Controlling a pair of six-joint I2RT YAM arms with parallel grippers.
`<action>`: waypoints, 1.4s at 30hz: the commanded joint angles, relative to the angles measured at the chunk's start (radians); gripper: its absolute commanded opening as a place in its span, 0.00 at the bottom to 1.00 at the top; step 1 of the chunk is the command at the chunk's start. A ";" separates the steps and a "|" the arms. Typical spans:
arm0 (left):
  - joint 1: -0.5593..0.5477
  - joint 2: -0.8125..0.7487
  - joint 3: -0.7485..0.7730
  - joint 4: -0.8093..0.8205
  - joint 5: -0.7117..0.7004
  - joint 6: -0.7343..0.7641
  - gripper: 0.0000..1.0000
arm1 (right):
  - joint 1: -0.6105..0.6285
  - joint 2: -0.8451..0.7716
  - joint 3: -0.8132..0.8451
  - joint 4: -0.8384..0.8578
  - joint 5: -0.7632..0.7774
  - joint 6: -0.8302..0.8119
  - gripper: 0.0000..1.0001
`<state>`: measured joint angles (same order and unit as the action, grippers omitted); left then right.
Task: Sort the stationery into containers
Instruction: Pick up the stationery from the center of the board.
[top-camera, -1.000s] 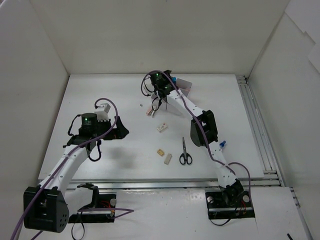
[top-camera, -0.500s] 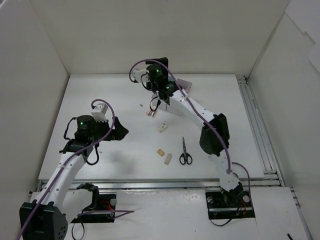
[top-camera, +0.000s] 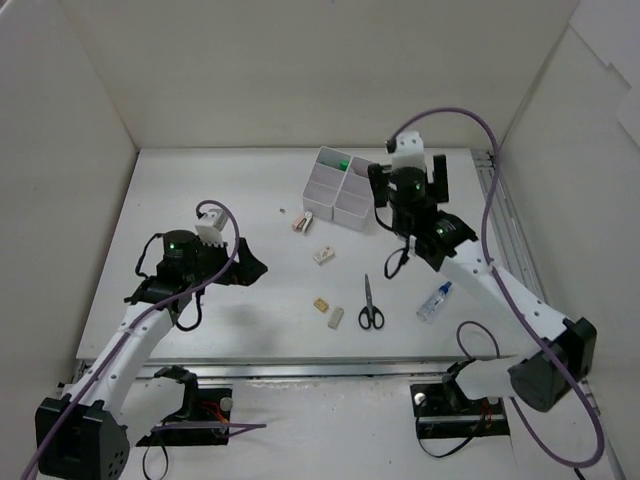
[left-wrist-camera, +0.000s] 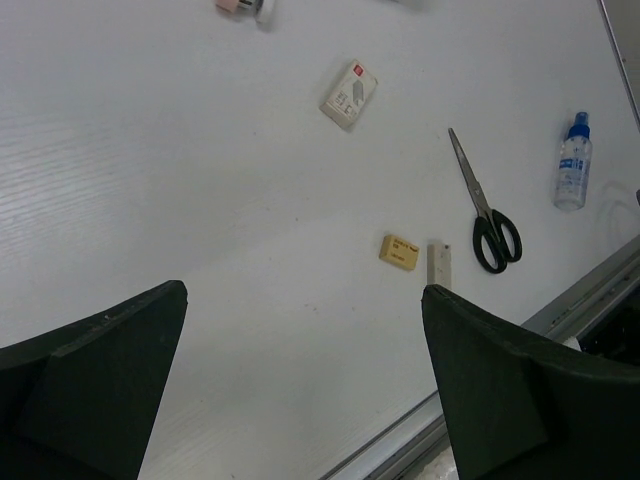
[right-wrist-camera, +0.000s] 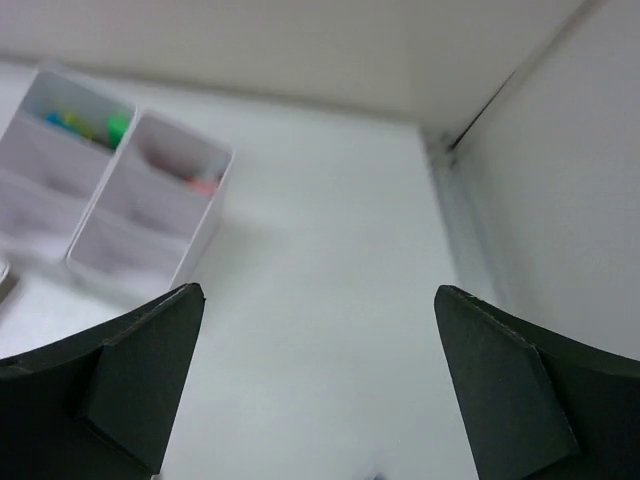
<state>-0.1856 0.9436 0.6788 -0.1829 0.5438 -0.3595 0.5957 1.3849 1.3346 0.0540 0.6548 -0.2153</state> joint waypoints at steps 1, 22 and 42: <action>-0.047 0.021 0.070 0.043 0.015 0.016 1.00 | -0.016 -0.153 -0.194 -0.219 -0.059 0.523 0.98; -0.227 0.139 0.142 0.033 -0.128 0.039 0.99 | -0.488 -0.063 -0.603 -0.425 -0.389 0.858 0.98; -0.236 0.202 0.168 0.025 -0.179 0.053 0.99 | -0.580 -0.009 -0.661 -0.373 -0.530 0.811 0.33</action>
<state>-0.4171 1.1454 0.7853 -0.1837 0.3721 -0.3241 0.0196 1.3994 0.6708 -0.3180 0.1425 0.6060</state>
